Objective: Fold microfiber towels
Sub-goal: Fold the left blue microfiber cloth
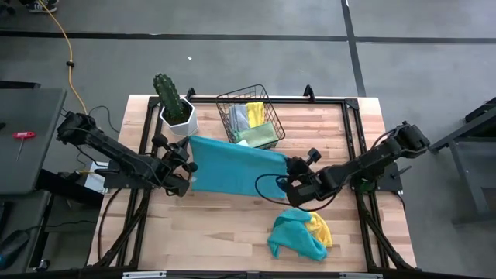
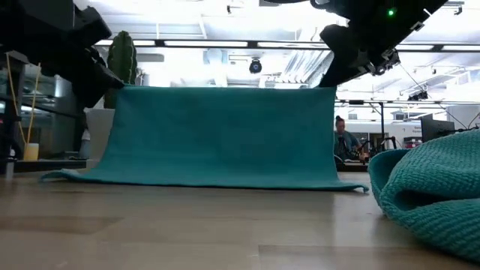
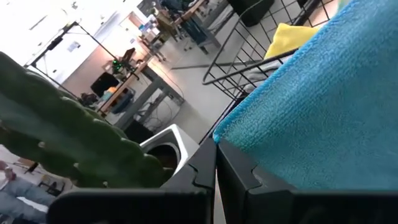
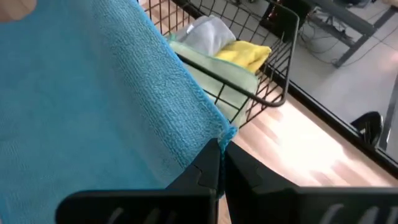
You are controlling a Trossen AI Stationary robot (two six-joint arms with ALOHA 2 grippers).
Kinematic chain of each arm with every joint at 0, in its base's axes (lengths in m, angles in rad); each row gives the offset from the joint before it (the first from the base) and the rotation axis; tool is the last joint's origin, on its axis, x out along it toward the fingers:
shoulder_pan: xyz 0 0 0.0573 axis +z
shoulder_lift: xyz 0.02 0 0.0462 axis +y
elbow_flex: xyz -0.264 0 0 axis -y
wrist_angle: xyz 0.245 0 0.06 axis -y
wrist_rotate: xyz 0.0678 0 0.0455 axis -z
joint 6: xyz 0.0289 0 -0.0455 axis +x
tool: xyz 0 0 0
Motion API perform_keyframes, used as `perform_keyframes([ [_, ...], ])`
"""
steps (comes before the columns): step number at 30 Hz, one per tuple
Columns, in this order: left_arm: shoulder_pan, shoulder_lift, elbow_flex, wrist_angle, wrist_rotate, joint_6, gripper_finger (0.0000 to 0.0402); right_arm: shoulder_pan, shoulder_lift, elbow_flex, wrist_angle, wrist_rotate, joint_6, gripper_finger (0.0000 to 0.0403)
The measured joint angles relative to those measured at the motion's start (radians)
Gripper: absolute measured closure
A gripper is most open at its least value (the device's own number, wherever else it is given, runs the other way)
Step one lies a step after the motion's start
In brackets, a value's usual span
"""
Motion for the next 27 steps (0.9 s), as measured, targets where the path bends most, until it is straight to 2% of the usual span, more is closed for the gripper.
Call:
perform_keyframes([
  [5,0.0,0.016,0.0,0.004,0.028,-0.014,0.0401,0.017,0.0,-0.015,-0.008,-0.027,0.041,0.0403],
  [10,-0.009,0.039,0.0,0.007,0.063,-0.067,0.0401,0.024,0.001,-0.09,0.038,-0.065,0.083,0.0403],
  [17,-0.093,0.103,0.0,0.0,0.061,-0.148,0.0401,0.047,0.002,-0.127,0.094,-0.076,0.066,0.0403],
  [24,-0.177,0.21,0.0,0.001,0.053,-0.23,0.0401,0.085,0.011,-0.128,0.192,-0.102,-0.008,0.0403],
  [27,-0.22,0.26,0.0,0.0,0.055,-0.254,0.0401,0.1,0.026,-0.128,0.217,-0.108,0.01,0.0403],
])
